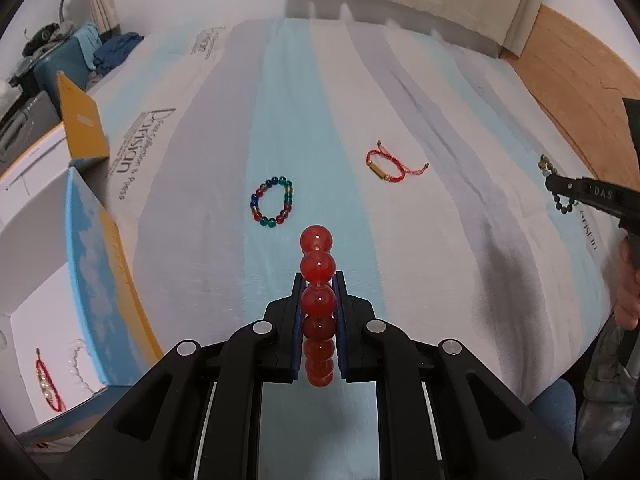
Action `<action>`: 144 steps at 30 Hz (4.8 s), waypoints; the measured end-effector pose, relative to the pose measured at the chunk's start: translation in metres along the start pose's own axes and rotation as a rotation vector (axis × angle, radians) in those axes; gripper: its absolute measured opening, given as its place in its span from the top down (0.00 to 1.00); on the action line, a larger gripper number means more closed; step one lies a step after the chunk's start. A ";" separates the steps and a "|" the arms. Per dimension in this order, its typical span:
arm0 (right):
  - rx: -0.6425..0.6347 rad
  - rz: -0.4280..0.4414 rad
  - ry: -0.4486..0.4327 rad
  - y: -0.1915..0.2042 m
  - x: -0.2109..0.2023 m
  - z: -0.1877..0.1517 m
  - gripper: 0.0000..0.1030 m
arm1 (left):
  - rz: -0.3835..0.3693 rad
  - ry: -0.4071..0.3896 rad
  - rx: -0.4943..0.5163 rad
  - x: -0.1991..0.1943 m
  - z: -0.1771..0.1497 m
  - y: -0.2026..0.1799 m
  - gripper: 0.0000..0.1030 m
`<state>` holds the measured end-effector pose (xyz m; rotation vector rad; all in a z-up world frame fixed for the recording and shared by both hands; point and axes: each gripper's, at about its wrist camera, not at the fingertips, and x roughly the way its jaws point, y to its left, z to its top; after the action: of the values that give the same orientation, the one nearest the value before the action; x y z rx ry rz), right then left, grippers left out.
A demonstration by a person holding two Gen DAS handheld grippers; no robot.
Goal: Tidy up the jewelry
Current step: 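Carry the red and brown bead bracelets with both tools over the white box, then open both tools to drop the bracelets into the box, then withdraw both open tools from the box toward the remaining bracelets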
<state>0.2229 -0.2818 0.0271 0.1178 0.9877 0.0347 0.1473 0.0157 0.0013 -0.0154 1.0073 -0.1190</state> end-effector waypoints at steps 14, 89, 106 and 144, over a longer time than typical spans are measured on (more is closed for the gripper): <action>-0.059 0.012 -0.019 0.034 -0.038 -0.022 0.93 | 0.028 -0.033 -0.027 -0.037 -0.002 0.008 0.88; -0.620 0.308 0.173 0.491 0.021 -0.157 0.93 | 0.277 0.032 -0.498 -0.097 -0.150 0.344 0.88; -0.592 0.331 0.143 0.485 0.015 -0.151 0.50 | 0.339 -0.010 -0.491 -0.105 -0.146 0.344 0.52; -0.341 0.209 -0.077 0.284 -0.010 -0.026 0.07 | 0.219 -0.137 -0.193 -0.072 -0.015 0.152 0.06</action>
<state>0.2029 0.0021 0.0537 -0.0910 0.8768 0.3855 0.1106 0.1755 0.0436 -0.0887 0.8742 0.1777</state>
